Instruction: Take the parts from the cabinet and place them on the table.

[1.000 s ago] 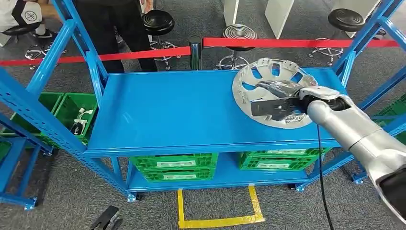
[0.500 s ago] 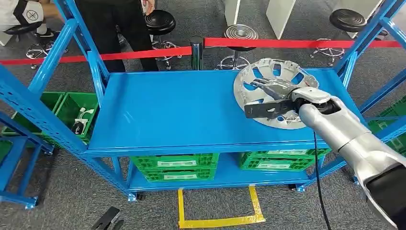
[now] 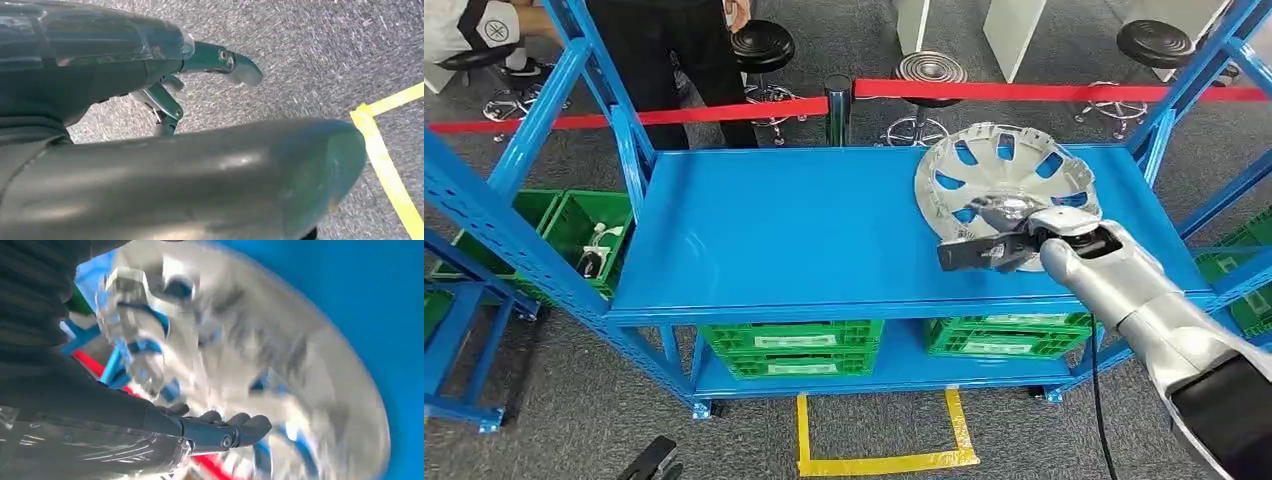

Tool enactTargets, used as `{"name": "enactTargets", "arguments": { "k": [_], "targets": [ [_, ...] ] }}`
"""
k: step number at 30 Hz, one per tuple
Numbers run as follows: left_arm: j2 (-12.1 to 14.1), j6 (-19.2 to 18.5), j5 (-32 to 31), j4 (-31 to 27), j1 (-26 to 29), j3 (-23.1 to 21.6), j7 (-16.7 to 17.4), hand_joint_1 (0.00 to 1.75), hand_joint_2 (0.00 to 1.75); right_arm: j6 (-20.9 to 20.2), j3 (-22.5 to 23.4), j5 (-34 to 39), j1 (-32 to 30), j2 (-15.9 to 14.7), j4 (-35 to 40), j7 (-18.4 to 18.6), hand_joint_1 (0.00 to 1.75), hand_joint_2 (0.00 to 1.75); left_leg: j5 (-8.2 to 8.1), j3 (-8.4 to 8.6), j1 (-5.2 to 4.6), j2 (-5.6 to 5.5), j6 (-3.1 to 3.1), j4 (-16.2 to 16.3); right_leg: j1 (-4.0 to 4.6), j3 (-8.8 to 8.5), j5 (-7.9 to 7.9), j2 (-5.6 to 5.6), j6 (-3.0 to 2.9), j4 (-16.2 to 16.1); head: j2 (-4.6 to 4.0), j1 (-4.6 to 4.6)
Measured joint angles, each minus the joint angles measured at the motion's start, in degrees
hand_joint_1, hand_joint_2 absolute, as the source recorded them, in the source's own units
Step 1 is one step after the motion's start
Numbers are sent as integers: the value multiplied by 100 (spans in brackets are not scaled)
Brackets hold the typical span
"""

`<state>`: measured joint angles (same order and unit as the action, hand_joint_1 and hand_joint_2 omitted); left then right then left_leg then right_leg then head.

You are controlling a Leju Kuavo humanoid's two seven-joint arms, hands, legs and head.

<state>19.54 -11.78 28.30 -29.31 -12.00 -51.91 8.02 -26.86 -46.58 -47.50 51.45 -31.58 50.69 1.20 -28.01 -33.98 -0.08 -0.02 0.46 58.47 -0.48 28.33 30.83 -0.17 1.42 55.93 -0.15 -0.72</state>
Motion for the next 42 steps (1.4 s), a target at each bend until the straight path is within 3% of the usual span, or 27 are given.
{"name": "enactTargets", "arguments": {
  "k": [13,19,31,38,39,40,42],
  "targets": [
    [-68,-2,-79,133,-63,-44,2,0,0,-313,11,20,-229,-247,-66,273,0,175,1,-1,-1,-34,-1,2,-2,-4,2,-25,0,0,-2,0],
    [-114,48,-105,142,-142,-50,205,0,0,-321,11,-20,-269,-321,-44,402,0,175,5,0,0,-47,-6,2,-2,-7,2,-32,0,0,-2,2],
    [-160,33,-170,164,-163,-81,138,0,0,-238,15,-55,-351,-483,-17,420,0,175,6,1,-1,-49,-6,3,-3,-14,2,-41,0,-1,-2,-4],
    [-164,22,-192,173,-165,-85,153,0,0,-518,111,278,-416,-507,64,420,0,175,6,2,0,-27,-6,2,-2,-14,2,-39,0,-1,-2,-7],
    [-166,22,-197,173,-168,-85,157,0,0,-590,118,373,-415,-501,116,444,75,175,6,3,0,-22,-6,2,-1,-15,2,-38,0,-1,-2,-4],
    [-168,24,-199,173,-176,-85,171,0,0,-649,118,444,-424,-496,151,485,175,175,5,3,2,-18,-6,2,2,-15,3,-37,-1,-1,-2,0],
    [-177,42,-214,175,-194,-85,188,0,0,-712,120,580,-438,-476,234,584,175,175,5,4,2,-5,-6,2,2,-15,3,-34,-1,0,-2,-2]
  ]
}}
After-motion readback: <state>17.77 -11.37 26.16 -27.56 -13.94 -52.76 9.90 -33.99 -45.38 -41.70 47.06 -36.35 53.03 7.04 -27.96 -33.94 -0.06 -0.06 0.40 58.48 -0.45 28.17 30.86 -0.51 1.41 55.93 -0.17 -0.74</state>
